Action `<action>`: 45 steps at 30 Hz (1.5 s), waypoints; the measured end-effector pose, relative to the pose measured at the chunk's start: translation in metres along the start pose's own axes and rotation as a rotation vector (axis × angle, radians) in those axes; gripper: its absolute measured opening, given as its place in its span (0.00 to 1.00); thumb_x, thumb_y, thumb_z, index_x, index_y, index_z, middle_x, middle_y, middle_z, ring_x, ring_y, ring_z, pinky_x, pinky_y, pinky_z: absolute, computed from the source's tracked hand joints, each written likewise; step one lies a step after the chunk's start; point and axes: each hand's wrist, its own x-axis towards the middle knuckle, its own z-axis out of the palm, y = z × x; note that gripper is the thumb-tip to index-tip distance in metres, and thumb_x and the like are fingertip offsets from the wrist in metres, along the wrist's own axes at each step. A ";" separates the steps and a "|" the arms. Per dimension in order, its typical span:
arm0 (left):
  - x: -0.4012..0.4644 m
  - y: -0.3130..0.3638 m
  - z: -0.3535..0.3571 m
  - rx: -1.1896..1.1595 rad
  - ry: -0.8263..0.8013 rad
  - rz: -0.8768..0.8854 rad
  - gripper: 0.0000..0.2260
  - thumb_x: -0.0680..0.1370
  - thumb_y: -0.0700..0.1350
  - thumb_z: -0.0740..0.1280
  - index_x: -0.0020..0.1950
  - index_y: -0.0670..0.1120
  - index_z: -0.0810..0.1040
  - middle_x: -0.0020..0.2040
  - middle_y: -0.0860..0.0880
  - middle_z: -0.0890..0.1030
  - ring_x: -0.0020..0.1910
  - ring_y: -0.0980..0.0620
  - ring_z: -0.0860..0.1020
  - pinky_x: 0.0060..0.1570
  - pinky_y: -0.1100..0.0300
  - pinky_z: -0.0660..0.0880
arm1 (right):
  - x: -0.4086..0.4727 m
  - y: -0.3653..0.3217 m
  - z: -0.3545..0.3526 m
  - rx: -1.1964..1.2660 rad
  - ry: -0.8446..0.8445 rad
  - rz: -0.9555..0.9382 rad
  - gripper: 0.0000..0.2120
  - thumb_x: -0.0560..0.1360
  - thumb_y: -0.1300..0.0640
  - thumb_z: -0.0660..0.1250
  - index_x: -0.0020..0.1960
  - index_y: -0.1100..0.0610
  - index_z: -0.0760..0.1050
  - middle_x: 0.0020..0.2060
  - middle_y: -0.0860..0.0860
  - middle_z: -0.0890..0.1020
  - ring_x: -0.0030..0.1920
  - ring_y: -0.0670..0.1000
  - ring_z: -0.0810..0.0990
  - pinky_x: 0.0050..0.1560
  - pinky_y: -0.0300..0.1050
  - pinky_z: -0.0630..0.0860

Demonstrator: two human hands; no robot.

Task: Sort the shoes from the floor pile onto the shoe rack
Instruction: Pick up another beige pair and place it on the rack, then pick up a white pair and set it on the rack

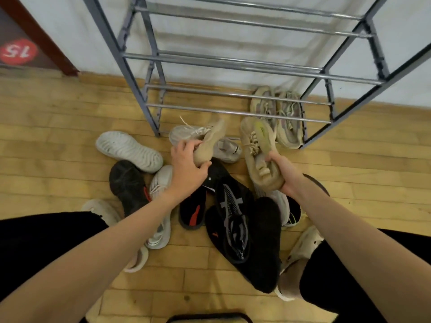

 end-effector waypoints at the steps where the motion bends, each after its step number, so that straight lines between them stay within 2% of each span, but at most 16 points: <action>1: 0.005 -0.006 0.003 0.026 0.021 0.024 0.22 0.68 0.42 0.75 0.60 0.45 0.74 0.56 0.47 0.70 0.58 0.44 0.69 0.56 0.58 0.63 | 0.013 0.000 0.004 0.010 0.001 -0.011 0.28 0.56 0.54 0.71 0.55 0.61 0.79 0.46 0.56 0.82 0.45 0.54 0.81 0.48 0.49 0.79; 4: 0.025 -0.031 0.009 0.100 0.056 0.106 0.22 0.68 0.40 0.74 0.59 0.44 0.74 0.57 0.47 0.70 0.58 0.43 0.69 0.59 0.54 0.66 | 0.035 -0.006 0.022 -0.030 0.053 -0.077 0.02 0.69 0.59 0.68 0.40 0.57 0.77 0.33 0.50 0.81 0.35 0.49 0.79 0.37 0.42 0.75; 6: 0.039 -0.047 0.013 0.164 0.062 0.164 0.22 0.67 0.39 0.75 0.59 0.43 0.74 0.57 0.45 0.72 0.58 0.42 0.70 0.57 0.49 0.69 | 0.054 -0.010 0.034 -0.073 0.073 -0.147 0.05 0.73 0.62 0.67 0.39 0.56 0.77 0.31 0.49 0.80 0.35 0.47 0.79 0.39 0.43 0.76; 9: 0.058 -0.065 0.020 0.215 0.096 0.200 0.22 0.66 0.37 0.75 0.59 0.41 0.75 0.57 0.42 0.73 0.56 0.40 0.71 0.55 0.44 0.72 | 0.081 -0.015 0.056 -0.129 0.060 -0.228 0.06 0.75 0.63 0.66 0.51 0.58 0.78 0.40 0.51 0.82 0.43 0.50 0.81 0.44 0.43 0.78; 11: 0.071 -0.071 0.026 0.237 0.141 0.210 0.21 0.65 0.36 0.75 0.57 0.39 0.76 0.56 0.41 0.73 0.55 0.39 0.70 0.55 0.45 0.72 | 0.101 -0.019 0.071 -0.145 0.059 -0.235 0.08 0.75 0.62 0.65 0.54 0.58 0.78 0.41 0.52 0.82 0.44 0.51 0.81 0.44 0.43 0.78; 15: 0.103 -0.083 0.038 0.288 0.210 0.182 0.19 0.64 0.37 0.75 0.53 0.40 0.76 0.54 0.41 0.75 0.53 0.40 0.72 0.57 0.51 0.65 | 0.137 -0.030 0.105 -0.169 0.073 -0.272 0.09 0.76 0.59 0.64 0.55 0.58 0.79 0.47 0.55 0.83 0.50 0.53 0.81 0.56 0.50 0.78; 19: 0.133 -0.095 0.042 0.331 0.217 0.154 0.18 0.67 0.40 0.76 0.54 0.39 0.77 0.53 0.39 0.76 0.55 0.36 0.74 0.60 0.53 0.60 | 0.163 -0.046 0.135 -0.161 0.046 -0.282 0.08 0.79 0.58 0.60 0.46 0.56 0.77 0.41 0.53 0.81 0.45 0.52 0.79 0.49 0.48 0.78; 22: 0.149 -0.104 0.045 0.357 0.210 0.164 0.17 0.68 0.40 0.75 0.55 0.39 0.77 0.55 0.39 0.77 0.58 0.34 0.72 0.64 0.51 0.58 | 0.179 -0.051 0.147 -0.078 -0.010 -0.223 0.16 0.80 0.50 0.60 0.58 0.60 0.77 0.50 0.56 0.82 0.48 0.55 0.81 0.39 0.44 0.81; 24: 0.155 -0.112 0.048 0.384 0.184 0.161 0.18 0.70 0.41 0.74 0.57 0.40 0.76 0.58 0.39 0.76 0.63 0.35 0.70 0.66 0.47 0.60 | 0.186 -0.053 0.151 -0.004 -0.038 -0.184 0.19 0.79 0.46 0.62 0.58 0.60 0.78 0.47 0.56 0.84 0.45 0.55 0.83 0.32 0.43 0.81; 26: 0.158 -0.123 0.049 0.439 0.164 0.163 0.18 0.71 0.43 0.74 0.59 0.42 0.76 0.59 0.41 0.75 0.64 0.37 0.70 0.67 0.48 0.60 | 0.191 -0.053 0.151 0.034 -0.073 -0.178 0.17 0.78 0.45 0.62 0.55 0.58 0.78 0.43 0.54 0.84 0.42 0.53 0.84 0.32 0.44 0.81; 28: 0.159 -0.134 0.049 0.467 0.150 0.140 0.19 0.71 0.45 0.74 0.60 0.44 0.75 0.59 0.42 0.75 0.64 0.39 0.69 0.68 0.49 0.61 | 0.192 -0.051 0.149 0.036 -0.086 -0.193 0.15 0.78 0.49 0.63 0.56 0.59 0.79 0.46 0.55 0.84 0.47 0.55 0.83 0.42 0.51 0.83; 31: 0.155 -0.144 0.048 0.432 0.148 0.144 0.20 0.73 0.43 0.71 0.64 0.44 0.74 0.61 0.42 0.74 0.65 0.39 0.70 0.70 0.49 0.61 | 0.187 -0.040 0.143 -0.159 0.068 -0.303 0.12 0.78 0.54 0.63 0.60 0.56 0.73 0.48 0.51 0.80 0.51 0.52 0.80 0.56 0.51 0.79; 34: 0.140 -0.144 0.046 0.421 0.148 0.199 0.21 0.77 0.38 0.63 0.70 0.43 0.71 0.67 0.41 0.71 0.68 0.39 0.68 0.72 0.48 0.61 | 0.175 -0.021 0.132 -0.486 0.148 -0.526 0.24 0.77 0.53 0.65 0.69 0.59 0.65 0.62 0.56 0.74 0.63 0.53 0.73 0.62 0.46 0.71; 37: 0.112 -0.140 0.044 0.352 0.153 0.141 0.25 0.75 0.34 0.60 0.72 0.43 0.67 0.71 0.40 0.66 0.70 0.38 0.65 0.70 0.47 0.65 | 0.168 0.006 0.117 -0.743 0.113 -0.618 0.33 0.76 0.51 0.66 0.73 0.63 0.57 0.70 0.59 0.66 0.69 0.57 0.66 0.67 0.51 0.66; 40: 0.081 -0.141 0.041 0.347 0.151 -0.018 0.24 0.72 0.34 0.63 0.69 0.39 0.68 0.70 0.38 0.66 0.68 0.39 0.67 0.67 0.48 0.67 | 0.163 0.028 0.103 -1.090 0.088 -0.576 0.39 0.70 0.52 0.70 0.73 0.65 0.57 0.69 0.61 0.66 0.69 0.61 0.66 0.67 0.55 0.66; 45: 0.059 -0.147 0.029 0.419 0.205 -0.525 0.25 0.72 0.42 0.69 0.67 0.37 0.67 0.69 0.37 0.66 0.68 0.37 0.65 0.66 0.48 0.65 | 0.168 0.032 0.098 -1.411 0.071 -0.599 0.41 0.63 0.62 0.73 0.72 0.63 0.58 0.68 0.60 0.66 0.69 0.62 0.65 0.68 0.57 0.64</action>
